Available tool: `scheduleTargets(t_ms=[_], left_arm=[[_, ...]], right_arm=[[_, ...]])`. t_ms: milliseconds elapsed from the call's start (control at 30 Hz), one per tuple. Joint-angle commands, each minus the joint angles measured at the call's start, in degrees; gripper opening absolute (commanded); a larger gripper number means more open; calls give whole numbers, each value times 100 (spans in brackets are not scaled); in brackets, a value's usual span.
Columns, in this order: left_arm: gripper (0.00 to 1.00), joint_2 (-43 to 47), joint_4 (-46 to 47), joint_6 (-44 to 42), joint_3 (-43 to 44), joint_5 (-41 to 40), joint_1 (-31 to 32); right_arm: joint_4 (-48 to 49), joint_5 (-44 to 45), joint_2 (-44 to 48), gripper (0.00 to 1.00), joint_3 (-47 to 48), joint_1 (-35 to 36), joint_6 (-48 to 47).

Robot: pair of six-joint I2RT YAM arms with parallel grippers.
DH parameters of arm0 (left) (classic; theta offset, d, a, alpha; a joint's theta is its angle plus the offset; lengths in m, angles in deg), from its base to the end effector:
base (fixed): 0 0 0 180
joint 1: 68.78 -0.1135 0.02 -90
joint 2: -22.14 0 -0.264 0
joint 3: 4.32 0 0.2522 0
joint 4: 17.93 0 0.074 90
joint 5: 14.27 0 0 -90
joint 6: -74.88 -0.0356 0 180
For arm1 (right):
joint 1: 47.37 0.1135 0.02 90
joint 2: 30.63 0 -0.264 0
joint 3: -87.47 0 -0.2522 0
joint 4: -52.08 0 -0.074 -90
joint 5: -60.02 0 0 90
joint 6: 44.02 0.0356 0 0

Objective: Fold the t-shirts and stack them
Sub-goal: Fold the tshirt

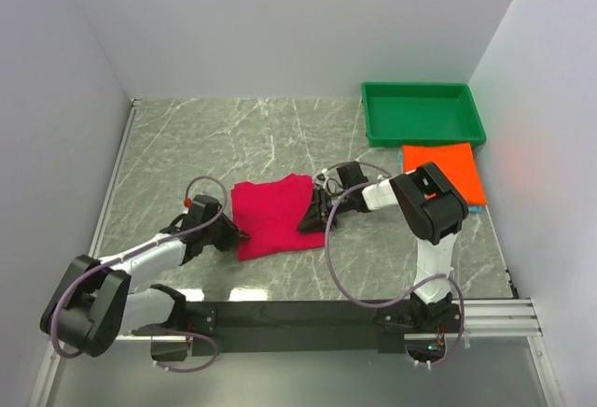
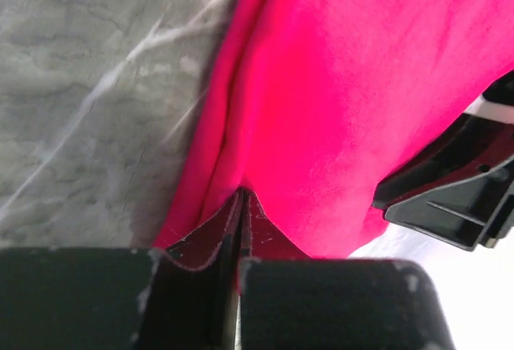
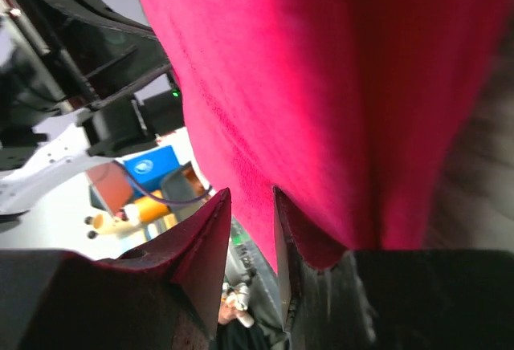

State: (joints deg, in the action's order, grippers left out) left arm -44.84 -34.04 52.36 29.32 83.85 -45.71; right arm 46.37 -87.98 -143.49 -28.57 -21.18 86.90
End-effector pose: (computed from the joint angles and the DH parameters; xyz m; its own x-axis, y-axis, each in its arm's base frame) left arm 0.1806 -0.0824 0.1349 -0.7041 -0.6941 -0.1499 -0.4648 0.6101 -0.6416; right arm 0.2937 0.1781 0.0910 -0.9946 -0.1024 0.0152 -0.0306 0.4312 0.9017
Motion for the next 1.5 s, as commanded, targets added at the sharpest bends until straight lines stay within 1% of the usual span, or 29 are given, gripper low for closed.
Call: scheduleTargets(t_ms=[0,33,67,100,133,233,367,500,533,567,600,667,700,733,767,800,833,867,900,967,1000,1033,1067,1100,1200,1233,1300,1333,1467], left_arm=[[5,-175,33,178,-151,-12,-171],[6,-71,-19,151,-99,-30,-180],[6,26,-229,64,-29,-117,-171],[7,105,-335,-6,129,-152,-163],[8,280,-458,-77,209,-196,-162],[11,492,-793,-288,446,-346,-154],[13,449,-680,-341,447,-206,-145],[12,107,-591,-359,394,-188,-145],[11,-7,-583,-367,394,-197,-145],[11,-51,-617,-376,411,-205,-145],[11,-78,-696,-394,481,-258,-145],[12,53,-1038,-543,622,-398,-136],[13,149,-1196,-613,849,-495,-49],[18,333,-1363,-761,999,-617,30],[20,422,-1774,-824,1305,-793,214],[22,492,-1943,-885,1438,-794,302],[26,580,-2127,-912,1553,-1012,382],[27,616,-2373,-938,1632,-1049,443],[28,651,-2454,-939,1729,-1006,557],[29,713,-2533,-851,1712,-927,663],[29,713,-2542,-825,1634,-857,751],[28,687,-2542,-790,1590,-856,786],[27,652,-2577,-772,1554,-778,839],[27,599,-2630,-763,1511,-794,848],[23,318,-2657,-763,1458,-794,883],[20,152,-2631,-746,1449,-777,875],[18,-103,-2560,-719,1396,-742,875],[17,-183,-2490,-693,1379,-716,875],[14,-509,-2454,-649,1334,-776,883]], right_arm=[[371,114,-79,36,-211,-273,179],[216,157,113,36,-160,-290,92],[-56,235,245,36,-72,-299,-335],[-624,349,386,36,33,-299,-566],[-760,559,648,36,156,-299,-699],[-815,448,941,36,236,-404,-815],[-867,526,599,35,438,-519,-875],[-814,658,-50,33,439,-642,-885],[-814,606,-113,32,369,-738,-754],[-518,518,-131,32,307,-800,-692],[-498,535,-79,32,246,-844,-657],[-672,640,88,32,227,-923,-831],[-1030,780,350,32,306,-906,-962],[-1156,825,500,32,315,-880,-1086],[-1253,834,667,32,307,-801,-1087],[-1254,764,1008,32,272,-748,-1061],[-1219,738,1177,32,237,-678,-947],[-1192,720,1335,32,219,-573,-885],[-1105,711,1606,32,201,-337,-806],[-991,693,1784,32,227,7,-595],[-877,667,1828,32,297,400,-516],[-815,589,1811,32,333,578,-333],[-510,588,1776,32,350,754,-227],[-394,588,1654,32,420,1077,-121],[-120,570,1190,29,613,1414,134],[-129,553,1031,28,675,1554,152],[-329,552,505,27,868,1634,100],[-400,553,328,25,904,1652,56],[-243,623,-280,20,790,1582,205]])
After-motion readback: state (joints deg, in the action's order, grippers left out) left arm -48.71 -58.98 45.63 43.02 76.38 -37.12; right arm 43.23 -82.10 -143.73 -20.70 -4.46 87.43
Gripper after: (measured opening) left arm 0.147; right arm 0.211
